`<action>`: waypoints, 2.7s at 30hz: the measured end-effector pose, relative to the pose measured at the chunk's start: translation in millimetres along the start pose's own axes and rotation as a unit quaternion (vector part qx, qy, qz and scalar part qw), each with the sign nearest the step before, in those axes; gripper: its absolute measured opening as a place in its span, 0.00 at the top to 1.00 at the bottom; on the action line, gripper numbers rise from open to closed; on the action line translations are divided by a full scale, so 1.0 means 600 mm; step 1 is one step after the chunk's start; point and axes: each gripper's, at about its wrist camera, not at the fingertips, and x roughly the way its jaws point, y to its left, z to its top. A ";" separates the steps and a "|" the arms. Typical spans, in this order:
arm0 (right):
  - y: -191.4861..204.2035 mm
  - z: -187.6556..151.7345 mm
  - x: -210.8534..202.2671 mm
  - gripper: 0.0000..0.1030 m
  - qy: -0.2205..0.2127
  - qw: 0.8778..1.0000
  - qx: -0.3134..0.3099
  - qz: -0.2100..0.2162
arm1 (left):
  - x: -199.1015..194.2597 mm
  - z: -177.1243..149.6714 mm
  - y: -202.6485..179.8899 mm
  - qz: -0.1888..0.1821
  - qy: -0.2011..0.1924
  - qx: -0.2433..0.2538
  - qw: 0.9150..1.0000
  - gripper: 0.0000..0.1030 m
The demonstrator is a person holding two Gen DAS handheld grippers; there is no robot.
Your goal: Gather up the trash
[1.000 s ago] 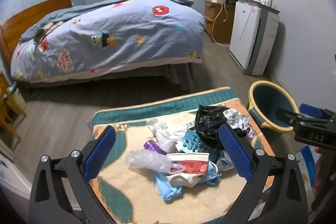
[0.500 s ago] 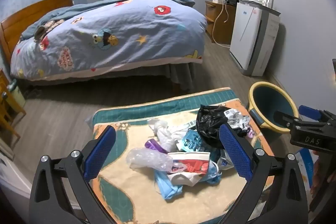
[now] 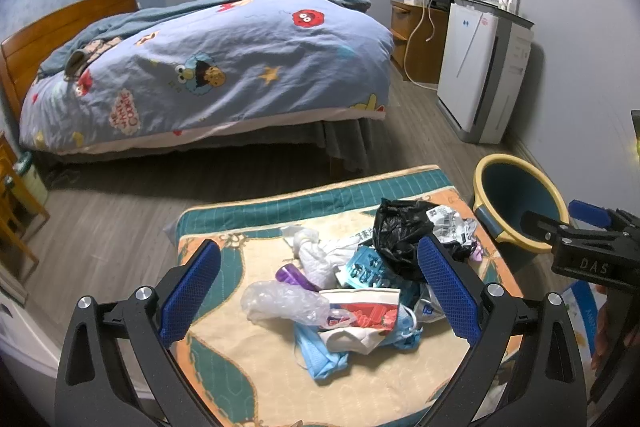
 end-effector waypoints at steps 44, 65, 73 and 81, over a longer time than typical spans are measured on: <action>-0.003 0.000 0.001 0.05 0.005 1.000 0.002 -0.002 | 0.001 0.000 -0.001 0.002 0.002 0.001 1.000 0.05; -0.002 0.000 0.000 0.05 0.005 1.000 0.000 -0.005 | 0.000 -0.006 0.019 0.008 -0.008 0.002 1.000 0.05; 0.003 0.019 0.057 0.05 0.020 1.000 -0.007 0.004 | 0.040 -0.002 0.043 -0.027 0.023 -0.015 0.999 0.05; 0.020 0.010 0.150 0.05 0.082 0.995 0.024 0.050 | 0.102 -0.024 0.047 -0.010 0.071 -0.008 0.997 0.05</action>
